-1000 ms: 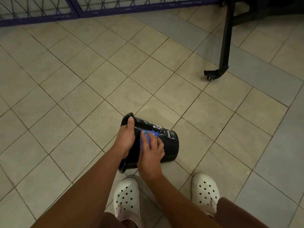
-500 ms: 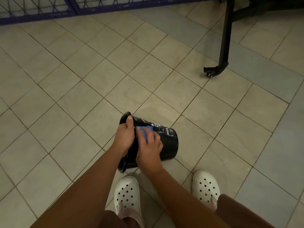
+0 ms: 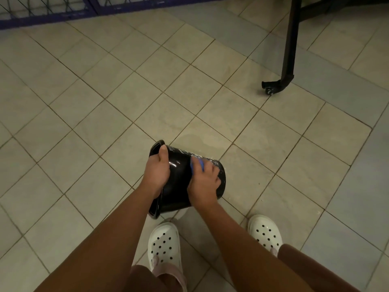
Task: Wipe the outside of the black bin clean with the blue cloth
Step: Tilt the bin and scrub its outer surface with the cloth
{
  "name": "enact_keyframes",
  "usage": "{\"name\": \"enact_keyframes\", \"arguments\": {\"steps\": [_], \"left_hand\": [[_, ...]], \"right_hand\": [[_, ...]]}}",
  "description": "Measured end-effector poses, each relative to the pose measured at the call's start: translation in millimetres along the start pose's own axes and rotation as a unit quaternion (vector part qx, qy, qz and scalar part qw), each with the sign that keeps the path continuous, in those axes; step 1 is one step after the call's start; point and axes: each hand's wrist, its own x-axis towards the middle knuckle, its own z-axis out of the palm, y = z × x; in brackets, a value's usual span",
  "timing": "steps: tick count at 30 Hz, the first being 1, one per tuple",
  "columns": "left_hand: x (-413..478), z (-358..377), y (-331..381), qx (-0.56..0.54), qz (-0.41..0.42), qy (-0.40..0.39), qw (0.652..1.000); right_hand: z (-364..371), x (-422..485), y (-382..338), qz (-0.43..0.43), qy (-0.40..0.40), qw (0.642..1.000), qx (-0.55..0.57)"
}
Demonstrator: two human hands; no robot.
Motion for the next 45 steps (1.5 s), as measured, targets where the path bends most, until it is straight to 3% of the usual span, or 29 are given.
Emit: {"name": "enact_keyframes", "arguments": {"steps": [3,9,13,19,24,31,37,43,45], "left_hand": [[-2,5,2,0.012,0.007,-0.003,1.0],[-2,2,3,0.023,0.018,-0.007,1.0],[-2,6,2,0.022,0.016,-0.015,1.0],[1,3,1,-0.012,-0.01,-0.002,1.0],[-1,4,4,-0.008,-0.009,0.006,1.0],[4,4,0,-0.029,-0.023,0.002,0.999],[-3,10,5,-0.013,-0.019,0.006,1.0],[3,3,3,-0.004,-0.019,0.024,1.0],[2,2,3,-0.003,-0.011,0.025,1.0]], "right_hand": [[-4,2,18,0.074,-0.006,0.997,-0.009],[7,-11,-6,-0.043,0.021,0.999,0.007],[-3,-1,5,0.052,0.015,0.998,-0.01],[8,-20,-25,-0.068,0.037,0.997,0.017],[6,-15,1,0.041,0.03,0.998,0.027],[21,-34,-25,-0.116,0.055,0.991,0.025],[3,-9,-3,0.048,0.034,0.998,0.028],[23,-36,-29,-0.09,0.069,0.994,0.003],[14,-16,-16,-0.055,0.034,0.998,-0.009]]}}
